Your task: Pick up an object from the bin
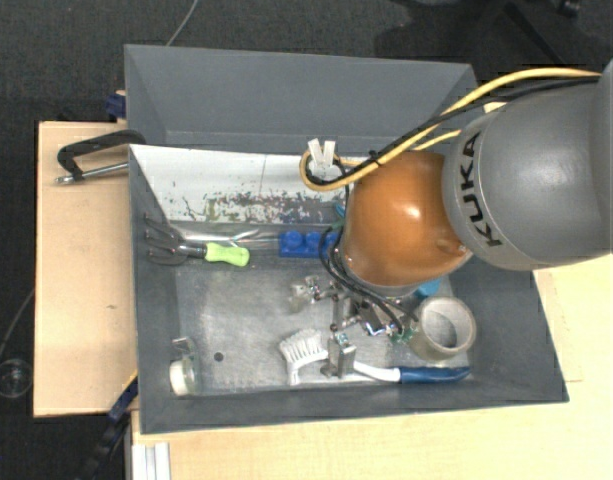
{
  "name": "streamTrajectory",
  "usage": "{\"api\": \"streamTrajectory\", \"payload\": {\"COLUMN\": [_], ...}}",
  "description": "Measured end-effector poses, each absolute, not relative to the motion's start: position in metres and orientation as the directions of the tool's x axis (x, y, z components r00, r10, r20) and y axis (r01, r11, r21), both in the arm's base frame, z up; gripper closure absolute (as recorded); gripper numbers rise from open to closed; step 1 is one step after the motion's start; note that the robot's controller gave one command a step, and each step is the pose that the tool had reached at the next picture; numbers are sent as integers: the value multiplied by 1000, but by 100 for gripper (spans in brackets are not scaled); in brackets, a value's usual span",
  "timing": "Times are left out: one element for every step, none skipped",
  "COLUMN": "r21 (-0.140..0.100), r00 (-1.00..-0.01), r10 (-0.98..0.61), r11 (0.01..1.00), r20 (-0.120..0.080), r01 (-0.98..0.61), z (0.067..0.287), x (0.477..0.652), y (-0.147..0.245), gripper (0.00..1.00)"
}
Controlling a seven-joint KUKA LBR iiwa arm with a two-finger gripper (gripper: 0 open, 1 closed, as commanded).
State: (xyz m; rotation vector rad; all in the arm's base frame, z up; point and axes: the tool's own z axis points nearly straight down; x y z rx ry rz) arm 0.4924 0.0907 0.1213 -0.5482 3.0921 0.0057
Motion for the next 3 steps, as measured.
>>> {"api": "streamTrajectory", "payload": {"r21": [2, 4, 4], "r00": [-957, -849, -849], "r10": [-290, -528, -528], "r11": [957, 849, 849], "r20": [-5, -6, -6], "r01": [-290, -528, -528], "z": [71, 70, 70], "x": [493, 491, 491], "y": [97, 85, 85], "gripper": [0, 100, 100]}}
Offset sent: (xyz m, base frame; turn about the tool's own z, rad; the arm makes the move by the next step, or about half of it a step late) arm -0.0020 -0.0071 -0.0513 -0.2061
